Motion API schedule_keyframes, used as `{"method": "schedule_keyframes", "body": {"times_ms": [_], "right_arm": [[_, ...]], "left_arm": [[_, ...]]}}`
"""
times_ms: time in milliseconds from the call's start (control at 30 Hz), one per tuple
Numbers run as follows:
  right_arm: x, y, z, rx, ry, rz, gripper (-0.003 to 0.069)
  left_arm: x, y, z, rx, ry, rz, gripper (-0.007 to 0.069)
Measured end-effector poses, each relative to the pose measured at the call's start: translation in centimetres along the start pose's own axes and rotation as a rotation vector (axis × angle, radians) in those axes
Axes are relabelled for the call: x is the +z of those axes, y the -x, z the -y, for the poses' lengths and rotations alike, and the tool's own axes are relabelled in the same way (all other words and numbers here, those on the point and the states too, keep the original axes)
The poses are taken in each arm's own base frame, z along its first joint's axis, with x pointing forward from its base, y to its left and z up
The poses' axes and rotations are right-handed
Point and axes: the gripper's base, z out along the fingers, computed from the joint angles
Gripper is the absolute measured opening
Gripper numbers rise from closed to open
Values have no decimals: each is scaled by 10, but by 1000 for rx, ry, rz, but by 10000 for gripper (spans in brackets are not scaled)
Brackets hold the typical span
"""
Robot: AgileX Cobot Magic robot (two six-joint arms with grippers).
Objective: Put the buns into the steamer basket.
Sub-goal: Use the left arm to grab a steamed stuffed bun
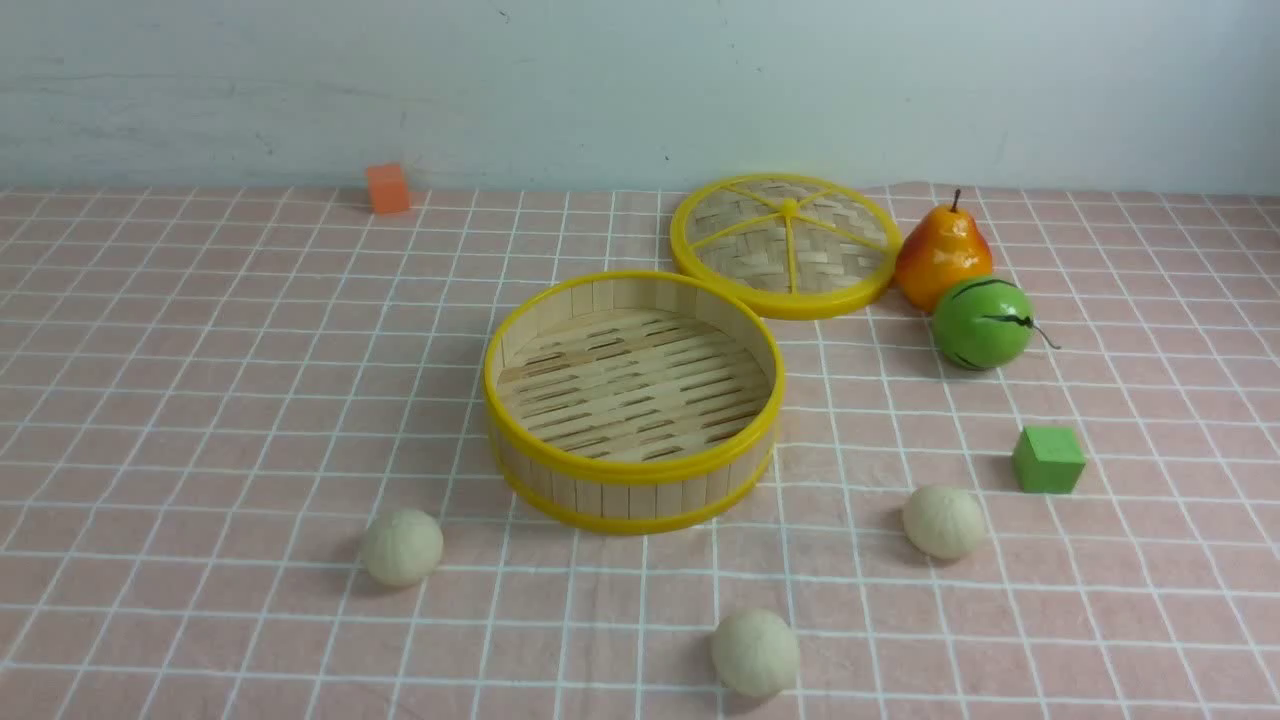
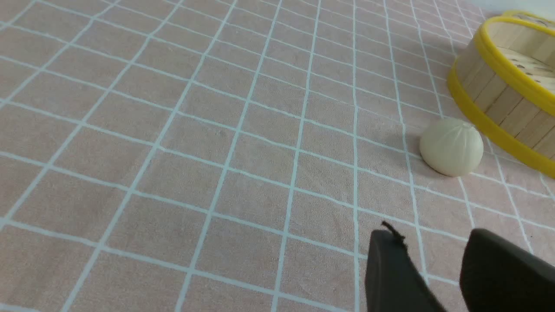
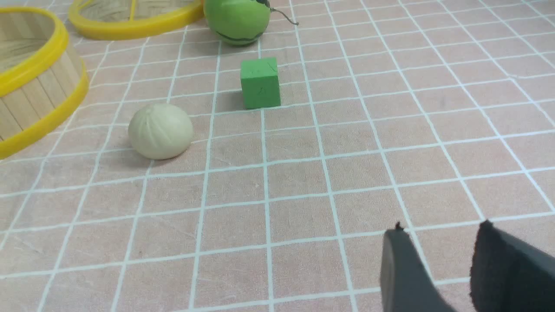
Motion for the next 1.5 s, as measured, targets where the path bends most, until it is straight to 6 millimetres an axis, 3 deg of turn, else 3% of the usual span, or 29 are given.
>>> {"method": "schedule_keyframes", "body": {"times_ms": [1500], "right_arm": [[0,1,2,-52,-20,7,239]], "left_arm": [[0,0,0,1,0,0,238]]}}
